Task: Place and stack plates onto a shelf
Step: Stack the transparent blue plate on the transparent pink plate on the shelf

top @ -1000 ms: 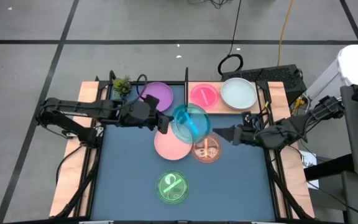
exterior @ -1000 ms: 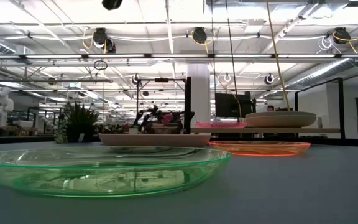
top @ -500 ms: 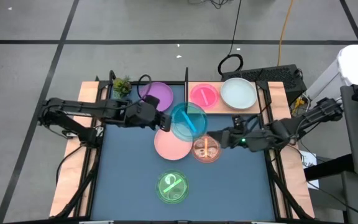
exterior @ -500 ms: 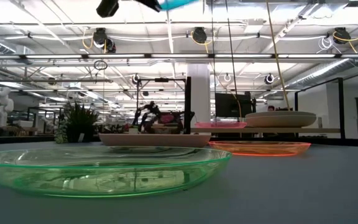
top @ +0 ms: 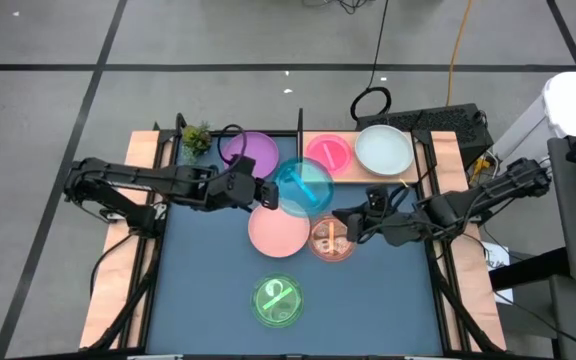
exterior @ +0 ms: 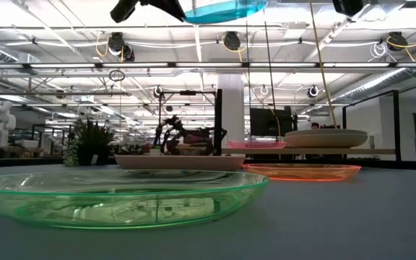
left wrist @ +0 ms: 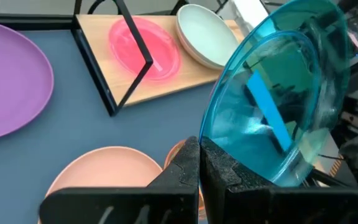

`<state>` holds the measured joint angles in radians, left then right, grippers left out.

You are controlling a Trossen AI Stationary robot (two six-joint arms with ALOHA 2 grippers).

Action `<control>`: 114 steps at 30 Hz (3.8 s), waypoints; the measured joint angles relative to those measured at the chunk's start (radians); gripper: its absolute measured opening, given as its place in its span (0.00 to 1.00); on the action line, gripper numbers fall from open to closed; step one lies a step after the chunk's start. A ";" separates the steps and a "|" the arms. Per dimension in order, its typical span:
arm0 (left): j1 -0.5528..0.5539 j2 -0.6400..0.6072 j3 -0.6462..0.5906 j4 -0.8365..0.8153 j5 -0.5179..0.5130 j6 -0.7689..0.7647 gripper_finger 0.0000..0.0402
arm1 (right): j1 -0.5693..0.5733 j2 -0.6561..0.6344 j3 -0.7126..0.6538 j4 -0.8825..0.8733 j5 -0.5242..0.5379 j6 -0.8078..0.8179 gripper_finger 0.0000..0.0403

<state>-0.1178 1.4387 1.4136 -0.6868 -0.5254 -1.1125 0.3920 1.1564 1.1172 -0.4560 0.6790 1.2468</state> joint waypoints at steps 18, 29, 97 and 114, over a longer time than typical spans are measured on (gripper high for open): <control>-0.024 0.030 -0.001 -0.008 -0.036 -0.023 0.00 | -0.071 0.000 -0.095 0.137 0.057 -0.101 0.17; -0.023 0.030 -0.001 -0.006 -0.044 -0.028 0.00 | -0.085 0.000 -0.159 0.255 0.053 -0.108 0.05; 0.203 -0.265 -0.025 -0.072 0.440 0.659 0.69 | -0.309 -0.071 -0.175 0.059 -0.021 0.261 0.00; 0.205 -0.287 -0.162 -0.049 0.447 0.640 0.52 | -0.475 -0.072 -0.616 0.626 0.030 0.591 0.00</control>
<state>0.0874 1.1519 1.2519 -0.7357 -0.0779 -0.4726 -0.0827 1.0847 0.5015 0.1696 0.7092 1.8377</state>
